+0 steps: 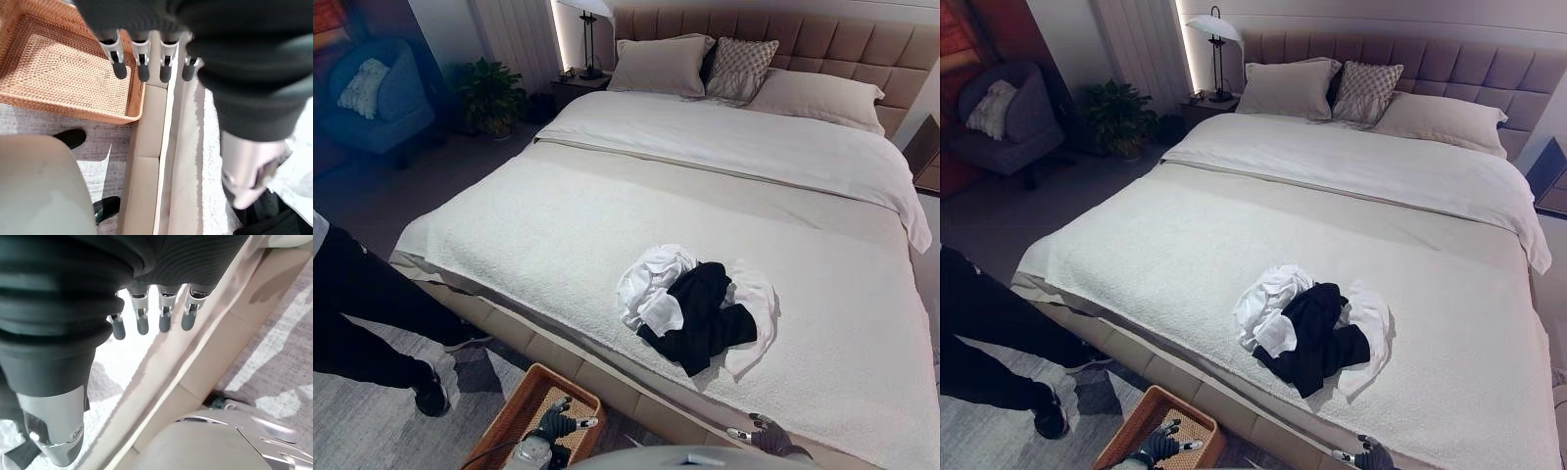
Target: Pick up clothes into the bucket
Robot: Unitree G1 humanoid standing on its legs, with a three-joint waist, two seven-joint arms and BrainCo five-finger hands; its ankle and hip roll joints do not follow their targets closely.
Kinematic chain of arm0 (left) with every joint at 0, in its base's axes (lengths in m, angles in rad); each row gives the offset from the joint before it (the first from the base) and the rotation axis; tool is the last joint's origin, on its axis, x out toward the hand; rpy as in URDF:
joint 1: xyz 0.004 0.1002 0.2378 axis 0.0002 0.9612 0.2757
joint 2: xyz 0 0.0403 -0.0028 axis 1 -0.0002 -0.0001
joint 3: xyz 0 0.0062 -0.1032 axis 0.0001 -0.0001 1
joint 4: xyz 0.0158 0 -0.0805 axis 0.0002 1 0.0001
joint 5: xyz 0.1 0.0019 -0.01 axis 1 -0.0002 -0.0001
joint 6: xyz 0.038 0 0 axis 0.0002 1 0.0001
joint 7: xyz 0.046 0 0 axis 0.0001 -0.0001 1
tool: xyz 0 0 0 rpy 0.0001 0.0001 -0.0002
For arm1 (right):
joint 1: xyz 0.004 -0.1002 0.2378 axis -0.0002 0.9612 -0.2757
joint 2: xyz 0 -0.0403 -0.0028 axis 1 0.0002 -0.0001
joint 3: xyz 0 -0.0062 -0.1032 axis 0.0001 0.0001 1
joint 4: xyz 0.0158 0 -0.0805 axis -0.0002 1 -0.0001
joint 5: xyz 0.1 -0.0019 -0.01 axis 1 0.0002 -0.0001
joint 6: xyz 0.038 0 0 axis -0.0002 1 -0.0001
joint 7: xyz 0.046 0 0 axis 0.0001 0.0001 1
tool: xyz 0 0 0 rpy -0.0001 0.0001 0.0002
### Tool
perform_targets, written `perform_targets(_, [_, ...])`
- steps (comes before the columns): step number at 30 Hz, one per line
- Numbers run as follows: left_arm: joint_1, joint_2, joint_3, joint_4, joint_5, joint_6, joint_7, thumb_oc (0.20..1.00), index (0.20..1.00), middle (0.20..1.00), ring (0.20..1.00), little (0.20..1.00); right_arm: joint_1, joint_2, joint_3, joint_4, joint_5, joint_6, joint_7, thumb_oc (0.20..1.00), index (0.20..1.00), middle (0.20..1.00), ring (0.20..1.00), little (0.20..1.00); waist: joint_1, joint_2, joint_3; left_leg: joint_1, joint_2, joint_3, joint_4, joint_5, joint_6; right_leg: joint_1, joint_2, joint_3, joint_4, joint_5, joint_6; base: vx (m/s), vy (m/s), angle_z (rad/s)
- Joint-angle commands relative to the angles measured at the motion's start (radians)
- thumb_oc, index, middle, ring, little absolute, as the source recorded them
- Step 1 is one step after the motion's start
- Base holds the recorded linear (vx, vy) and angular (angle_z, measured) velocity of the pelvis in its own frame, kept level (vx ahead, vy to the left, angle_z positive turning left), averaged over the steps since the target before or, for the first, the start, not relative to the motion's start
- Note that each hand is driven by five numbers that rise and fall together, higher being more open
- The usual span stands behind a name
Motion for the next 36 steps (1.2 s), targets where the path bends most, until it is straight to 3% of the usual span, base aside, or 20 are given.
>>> perform_targets(1, [-0.025,-0.015,-0.018,0.065,0.045,-0.013,0.006,1.0,1.0,1.0,1.0,1.0,-0.078,0.028,0.033,0.038,-0.007,-0.025,-0.007,1.0,1.0,1.0,1.0,1.0,-0.016,-0.072,0.014,-0.047,-0.022,-0.017,0.024,-0.021,-0.016,0.015,-0.062,0.042,0.027,-0.044,0.059,0.0,0.0,0.0])
perform_targets(11, [-0.028,-0.02,0.002,0.11,0.051,-0.004,0.013,1.0,1.0,1.0,1.0,1.0,-0.069,0.039,0.036,0.04,-0.008,-0.028,-0.011,1.0,1.0,1.0,1.0,1.0,-0.017,-0.081,0.008,-0.039,-0.017,-0.011,0.013,-0.021,-0.016,0.02,-0.057,0.04,0.017,-0.044,0.06,0.0,0.0,0.0])
perform_targets(17, [-0.027,-0.014,0.017,0.123,0.049,-0.002,0.024,1.0,1.0,1.0,1.0,1.0,-0.086,0.03,0.008,-0.068,0.057,-0.054,-0.037,1.0,1.0,1.0,1.0,1.0,-0.016,-0.083,0.009,-0.036,-0.012,-0.004,0.004,-0.018,-0.017,0.016,-0.053,0.042,0.014,-0.042,0.063,0.0,-0.002,-0.02])
perform_targets(24, [-0.055,-0.001,0.017,0.111,0.052,-0.012,0.071,1.0,1.0,1.0,1.0,1.0,-0.164,-0.051,0.001,-0.375,-0.019,-0.093,-0.15,1.0,1.0,1.0,1.0,1.0,-0.011,-0.084,0.058,-0.101,-0.015,-0.015,0.022,-0.008,-0.014,-0.054,-0.056,0.048,0.048,-0.037,0.064,-0.05,-0.005,-0.08])
perform_targets(36, [-0.101,0.028,-0.05,0.019,-0.004,-0.051,0.09,1.0,1.0,1.0,1.0,1.0,-0.442,-0.239,-0.053,-0.354,-0.02,-0.095,-0.252,1.0,1.0,1.0,1.0,1.0,0.018,-0.042,0.159,-0.261,-0.047,-0.059,0.064,0.03,-0.01,-0.211,-0.083,0.022,0.114,-0.019,0.062,-0.07,0.019,0.11])
